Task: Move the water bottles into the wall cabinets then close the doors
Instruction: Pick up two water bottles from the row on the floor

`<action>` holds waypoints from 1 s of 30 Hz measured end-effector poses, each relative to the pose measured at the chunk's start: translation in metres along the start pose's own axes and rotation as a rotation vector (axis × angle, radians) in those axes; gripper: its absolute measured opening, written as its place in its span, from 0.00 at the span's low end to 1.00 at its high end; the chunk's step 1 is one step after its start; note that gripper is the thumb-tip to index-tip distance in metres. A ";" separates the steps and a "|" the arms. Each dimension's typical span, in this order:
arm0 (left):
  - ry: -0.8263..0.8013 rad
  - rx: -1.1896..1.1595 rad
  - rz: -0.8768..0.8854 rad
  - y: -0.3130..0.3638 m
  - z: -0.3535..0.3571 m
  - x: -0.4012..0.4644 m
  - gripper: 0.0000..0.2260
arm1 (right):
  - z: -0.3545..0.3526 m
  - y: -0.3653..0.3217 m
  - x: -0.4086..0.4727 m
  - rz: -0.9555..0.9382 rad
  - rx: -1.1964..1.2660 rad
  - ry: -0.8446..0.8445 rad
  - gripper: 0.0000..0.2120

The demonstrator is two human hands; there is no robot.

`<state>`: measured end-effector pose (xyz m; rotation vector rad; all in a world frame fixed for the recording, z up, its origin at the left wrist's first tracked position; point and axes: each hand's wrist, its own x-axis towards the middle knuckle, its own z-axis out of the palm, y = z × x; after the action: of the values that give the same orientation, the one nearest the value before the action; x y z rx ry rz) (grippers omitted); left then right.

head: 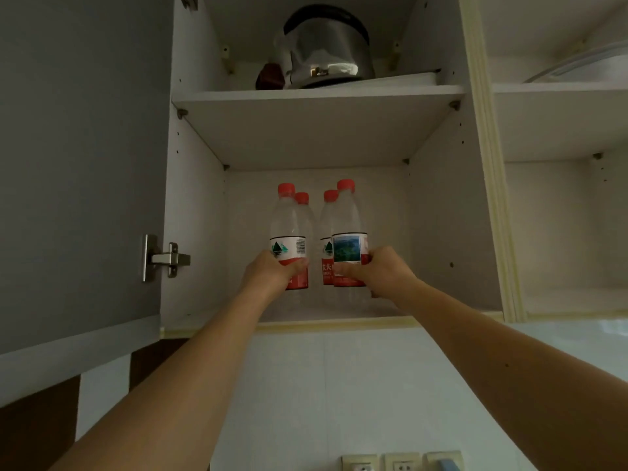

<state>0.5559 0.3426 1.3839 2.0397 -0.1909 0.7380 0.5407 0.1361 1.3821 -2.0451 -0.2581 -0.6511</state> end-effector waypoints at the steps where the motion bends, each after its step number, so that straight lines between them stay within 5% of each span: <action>1: -0.002 0.016 -0.004 0.000 -0.001 -0.002 0.23 | -0.001 0.000 -0.002 -0.002 -0.016 -0.011 0.24; 6: 0.032 0.143 -0.019 -0.003 -0.004 -0.023 0.24 | -0.014 -0.001 -0.025 -0.087 -0.199 -0.029 0.20; 10: 0.233 0.277 0.013 0.009 -0.005 -0.062 0.26 | -0.047 0.004 -0.068 -0.196 -0.342 0.077 0.30; 15: 0.304 0.100 0.232 0.047 0.003 -0.129 0.15 | -0.105 0.024 -0.148 -0.416 -0.525 0.112 0.22; 21: 0.173 -0.075 0.304 0.086 0.045 -0.224 0.17 | -0.157 0.065 -0.231 -0.432 -0.423 0.110 0.16; 30: -0.135 -0.123 0.188 0.090 0.122 -0.355 0.16 | -0.212 0.138 -0.351 -0.159 -0.287 0.047 0.07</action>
<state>0.2845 0.1400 1.1991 1.9728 -0.4990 0.6850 0.2331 -0.0898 1.1787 -2.2950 -0.3166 -0.8753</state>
